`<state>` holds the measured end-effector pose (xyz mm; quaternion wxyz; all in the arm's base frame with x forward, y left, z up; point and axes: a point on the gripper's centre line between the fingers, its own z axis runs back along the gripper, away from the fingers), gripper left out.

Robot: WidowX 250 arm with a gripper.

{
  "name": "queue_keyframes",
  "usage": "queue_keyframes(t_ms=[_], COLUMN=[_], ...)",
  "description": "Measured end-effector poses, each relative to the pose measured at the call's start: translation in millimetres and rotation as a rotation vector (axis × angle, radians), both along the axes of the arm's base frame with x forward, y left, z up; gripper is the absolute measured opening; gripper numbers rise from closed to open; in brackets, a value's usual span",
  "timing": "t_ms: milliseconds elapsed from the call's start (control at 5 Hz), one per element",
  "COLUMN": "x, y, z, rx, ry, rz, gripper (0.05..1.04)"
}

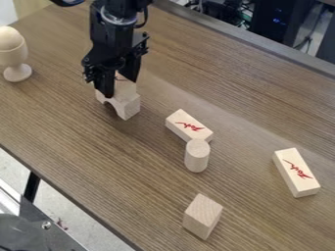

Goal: Put the block on top of the arc

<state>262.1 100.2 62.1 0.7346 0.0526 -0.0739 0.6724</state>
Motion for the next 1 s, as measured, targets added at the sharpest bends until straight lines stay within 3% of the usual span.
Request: queue_keyframes(t_ms=[1000], x=[7.0], y=[-2.0], z=[-5.7], rx=[0.011], ry=[0.016], rz=[0.009], gripper=[0.564])
